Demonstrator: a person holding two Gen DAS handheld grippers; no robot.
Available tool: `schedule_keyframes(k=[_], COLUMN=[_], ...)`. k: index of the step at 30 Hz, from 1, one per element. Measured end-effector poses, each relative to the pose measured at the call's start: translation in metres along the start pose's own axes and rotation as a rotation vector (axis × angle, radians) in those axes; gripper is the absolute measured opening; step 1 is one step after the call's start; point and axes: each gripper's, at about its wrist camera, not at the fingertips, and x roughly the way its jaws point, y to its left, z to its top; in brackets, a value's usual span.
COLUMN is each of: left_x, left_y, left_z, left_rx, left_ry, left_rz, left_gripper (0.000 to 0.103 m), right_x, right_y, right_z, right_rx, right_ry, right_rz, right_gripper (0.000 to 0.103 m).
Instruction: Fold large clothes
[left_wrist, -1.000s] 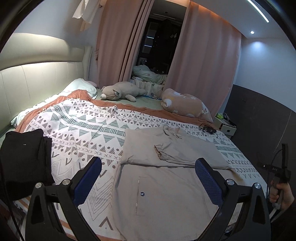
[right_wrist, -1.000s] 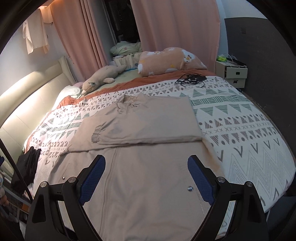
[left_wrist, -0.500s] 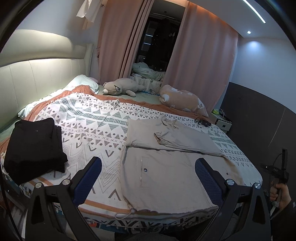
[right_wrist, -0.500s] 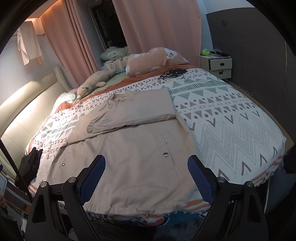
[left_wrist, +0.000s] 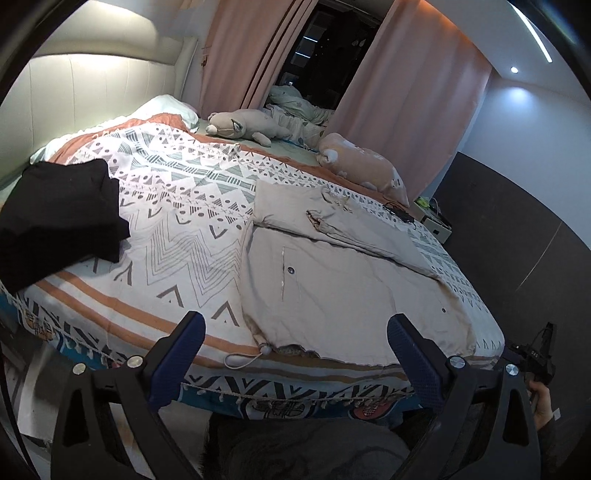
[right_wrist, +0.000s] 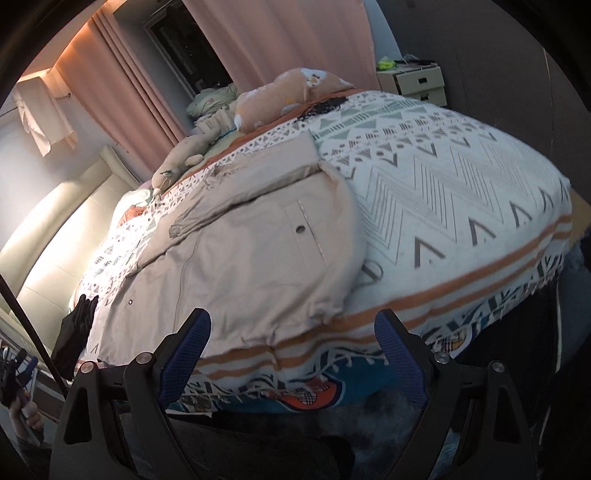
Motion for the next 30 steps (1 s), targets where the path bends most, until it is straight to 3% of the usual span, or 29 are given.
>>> schedule_keyframes(k=[9,19,24,28,30], left_x=[0.059,0.126,0.153,0.173,0.184], left_y=[0.044,0.065,0.073,0.081,0.085], left_z=[-0.017,-0.028,-0.024,-0.019,-0.017], left_rx=[-0.196,-0.294,-0.333,-0.358,-0.371], left_ry=[0.098,0.203,0.241,0.27,0.286], left_rz=[-0.086,-0.138,-0.151,-0.145,-0.146], left_gripper=[0.091,0.072,0.072,0.072,0.065], right_x=[0.026,0.088,0.108,0.122,0.129], right_y=[-0.037,-0.078,-0.088,-0.097,-0.098], right_z=[-0.002,0.005,0.006,0.015,0.017], right_rx=[0.166,0.309,0.346,0.355,0.369], right_ry=[0.027,0.087,0.088,0.096,0.097], right_rz=[0.145,0.24,0.296,0.296,0.296], right_gripper=[0.089,0.078,0.071,0.071,0.071])
